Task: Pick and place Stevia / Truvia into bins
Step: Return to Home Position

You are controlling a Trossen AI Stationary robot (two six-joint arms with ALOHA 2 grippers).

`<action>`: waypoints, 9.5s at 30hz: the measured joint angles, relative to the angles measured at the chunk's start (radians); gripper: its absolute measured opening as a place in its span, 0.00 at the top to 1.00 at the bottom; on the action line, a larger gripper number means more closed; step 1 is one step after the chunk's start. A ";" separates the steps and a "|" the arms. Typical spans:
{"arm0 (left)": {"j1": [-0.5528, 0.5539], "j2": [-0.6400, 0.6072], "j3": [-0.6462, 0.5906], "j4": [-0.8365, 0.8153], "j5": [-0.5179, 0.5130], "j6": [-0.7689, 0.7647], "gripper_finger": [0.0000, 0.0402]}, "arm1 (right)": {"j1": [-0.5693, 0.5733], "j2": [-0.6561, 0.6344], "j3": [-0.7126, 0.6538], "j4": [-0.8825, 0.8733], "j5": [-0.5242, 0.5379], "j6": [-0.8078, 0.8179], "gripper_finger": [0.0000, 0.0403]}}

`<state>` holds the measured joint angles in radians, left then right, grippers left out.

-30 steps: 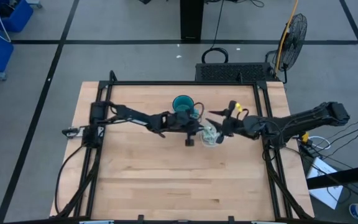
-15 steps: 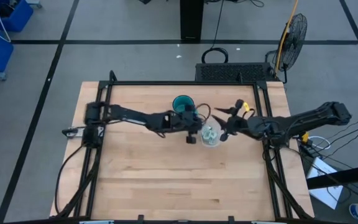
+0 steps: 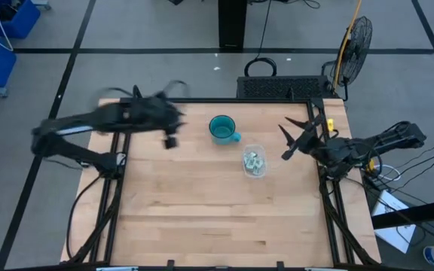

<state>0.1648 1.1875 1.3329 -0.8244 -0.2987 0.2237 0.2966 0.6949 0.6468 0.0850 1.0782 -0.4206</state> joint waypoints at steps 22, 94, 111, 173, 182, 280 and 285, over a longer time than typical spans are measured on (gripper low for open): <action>0.019 -1.036 -0.724 0.222 0.369 -0.317 0.67 | -0.061 -0.146 -0.197 -0.090 -0.766 0.472 0.65; 0.019 -1.146 -1.323 0.877 0.472 -0.332 0.67 | -0.536 -0.293 -0.631 0.509 -1.079 0.267 0.65; 0.019 -1.146 -1.323 0.877 0.472 -0.334 0.67 | -0.536 -0.293 -0.631 0.509 -1.080 0.277 0.65; 0.019 -1.146 -1.322 0.878 0.472 -0.333 0.67 | -0.535 -0.293 -0.632 0.509 -1.080 0.278 0.65; 0.019 -1.146 -1.322 0.878 0.472 -0.333 0.67 | -0.536 -0.293 -0.632 0.509 -1.080 0.278 0.65; 0.019 -1.146 -1.322 0.877 0.472 -0.333 0.67 | -0.535 -0.293 -0.632 0.509 -1.080 0.278 0.65; 0.019 -1.146 -1.322 0.877 0.472 -0.333 0.67 | -0.535 -0.293 -0.632 0.509 -1.080 0.278 0.65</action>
<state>0.1833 0.0418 0.0109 0.0530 0.1738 -0.1093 -0.2386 0.4023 0.0151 0.5938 -0.0013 -0.1429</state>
